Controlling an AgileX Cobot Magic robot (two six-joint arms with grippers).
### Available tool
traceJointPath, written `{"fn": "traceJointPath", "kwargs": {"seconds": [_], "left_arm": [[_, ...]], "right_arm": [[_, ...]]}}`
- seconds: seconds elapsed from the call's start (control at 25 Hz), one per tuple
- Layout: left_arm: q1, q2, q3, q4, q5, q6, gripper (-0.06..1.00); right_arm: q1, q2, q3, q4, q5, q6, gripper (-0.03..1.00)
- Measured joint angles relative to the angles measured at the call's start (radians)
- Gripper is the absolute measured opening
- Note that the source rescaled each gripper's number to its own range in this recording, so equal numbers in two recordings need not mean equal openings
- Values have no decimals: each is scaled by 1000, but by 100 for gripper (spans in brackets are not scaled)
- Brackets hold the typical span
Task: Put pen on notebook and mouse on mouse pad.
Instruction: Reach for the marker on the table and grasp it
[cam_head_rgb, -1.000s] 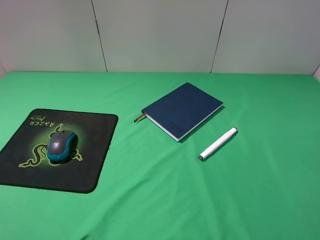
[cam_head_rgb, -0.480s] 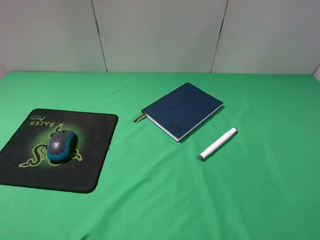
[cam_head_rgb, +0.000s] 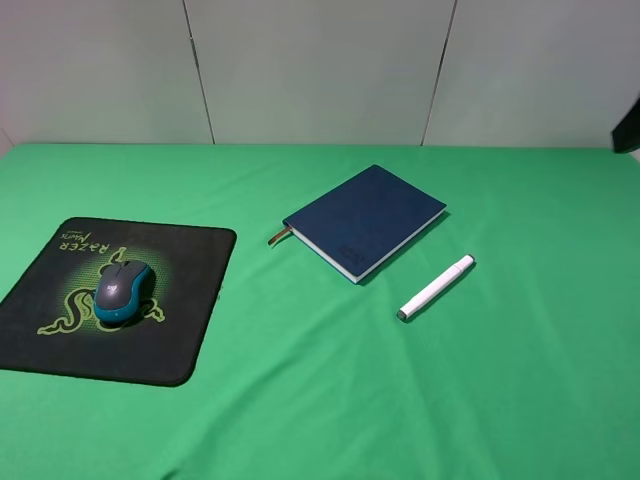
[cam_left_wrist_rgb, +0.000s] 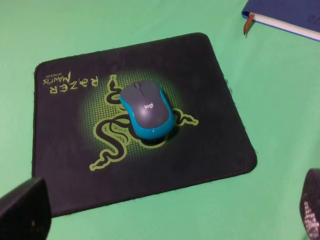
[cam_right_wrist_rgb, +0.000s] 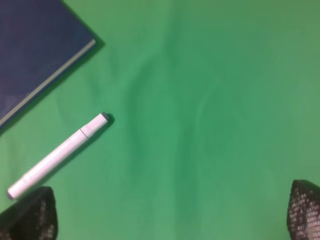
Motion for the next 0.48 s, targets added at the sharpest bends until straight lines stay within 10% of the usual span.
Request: {"fn": "traceJointPath", "kwargs": {"seconds": [0.48], "left_arm": [[0, 0, 0, 0, 0, 0, 100]], "right_arm": [[122, 323, -6, 26, -91, 270, 100]]}}
